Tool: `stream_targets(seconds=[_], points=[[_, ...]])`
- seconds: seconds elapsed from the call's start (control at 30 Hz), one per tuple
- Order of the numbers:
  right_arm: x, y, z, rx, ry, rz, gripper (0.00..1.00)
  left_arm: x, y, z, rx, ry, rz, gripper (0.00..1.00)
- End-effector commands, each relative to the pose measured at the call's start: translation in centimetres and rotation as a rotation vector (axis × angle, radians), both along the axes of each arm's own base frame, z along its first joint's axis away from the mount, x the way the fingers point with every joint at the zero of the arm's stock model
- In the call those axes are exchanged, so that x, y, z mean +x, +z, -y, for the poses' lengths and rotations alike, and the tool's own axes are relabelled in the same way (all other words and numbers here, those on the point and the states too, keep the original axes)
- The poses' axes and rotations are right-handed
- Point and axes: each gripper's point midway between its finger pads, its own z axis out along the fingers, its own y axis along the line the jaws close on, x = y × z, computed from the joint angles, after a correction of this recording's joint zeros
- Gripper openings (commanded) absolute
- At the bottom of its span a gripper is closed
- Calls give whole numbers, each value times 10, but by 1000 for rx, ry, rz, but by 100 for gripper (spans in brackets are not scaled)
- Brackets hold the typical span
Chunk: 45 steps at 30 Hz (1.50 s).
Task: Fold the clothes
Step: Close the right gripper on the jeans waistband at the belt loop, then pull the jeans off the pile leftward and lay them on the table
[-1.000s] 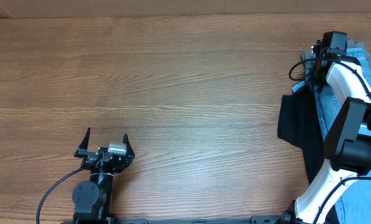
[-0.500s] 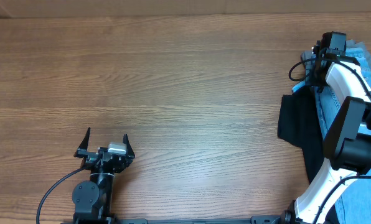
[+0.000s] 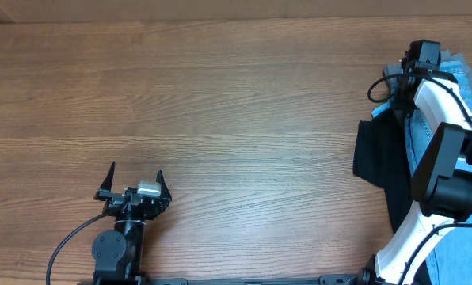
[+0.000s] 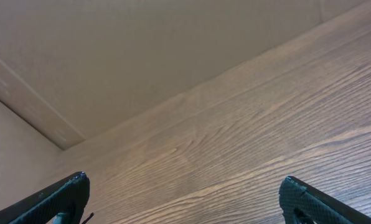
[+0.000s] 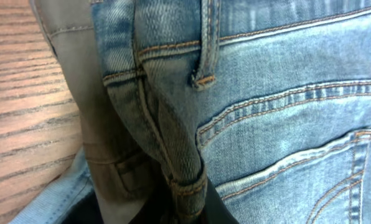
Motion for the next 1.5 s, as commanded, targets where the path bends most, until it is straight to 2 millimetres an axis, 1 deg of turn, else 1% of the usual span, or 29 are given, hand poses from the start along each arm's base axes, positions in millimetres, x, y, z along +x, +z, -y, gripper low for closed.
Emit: stream_targets(seconds=[0.0, 0.1, 0.17, 0.27, 0.4, 0.43, 0.6, 0.7, 0.73, 0.8, 0.83, 0.87, 0.9, 1.0, 1.07, 1.17, 1.27, 1.33, 1.43, 1.47], points=[[13, 23, 13, -28, -103, 87, 4, 0, 1, 0, 19, 3, 8, 100], [18, 43, 14, -19, -147, 155, 4, 0, 1, 0, 19, 3, 8, 100], [20, 65, 14, -8, -192, 227, 4, 0, 1, 0, 19, 3, 8, 100], [20, 106, 14, 5, -238, 342, 4, 0, 1, 0, 19, 3, 8, 100], [19, 161, 5, -5, -216, 467, 4, 0, 1, 0, 19, 3, 8, 100], [19, 175, 1, -7, -206, 499, 4, 0, 1, 0, 19, 3, 8, 100], [24, 229, -25, -11, -143, 641, 4, 0, 1, 0, 19, 3, 8, 100], [34, 262, -53, -9, -71, 741, 4, 0, 1, 0, 19, 3, 8, 100], [36, 271, -63, -2, -51, 767, 4, 0, 1, 0, 19, 3, 8, 100], [45, 286, -93, 40, 20, 812, 4, 0, 1, 0, 19, 3, 8, 100], [50, 293, -111, 68, 63, 829, 4, 0, 1, 0, 19, 3, 8, 100], [54, 299, -134, 101, 116, 846, 4, 0, 1, 0, 19, 3, 8, 100], [57, 304, -151, 123, 153, 859, 4, 0, 1, 0, 19, 3, 8, 100], [62, 319, -212, 196, 277, 916, 4, 0, 1, 0, 19, 3, 8, 100], [63, 328, -255, 265, 352, 958, 4, 0, 1, 0, 19, 3, 8, 100], [57, 337, -329, 451, 474, 1003, 4, 0, 1, 0, 19, 3, 8, 100], [47, 338, -395, 672, 552, 1010, 4, 0, 1, 0, 19, 3, 8, 100], [39, 333, -439, 824, 596, 987, 4, 0, 1, 0, 19, 3, 8, 100], [24, 317, -502, 1015, 661, 919, 4, 0, 1, 0, 19, 3, 8, 100], [11, 304, -537, 1100, 691, 871, 4, 0, 1, 0, 19, 3, 8, 100]])
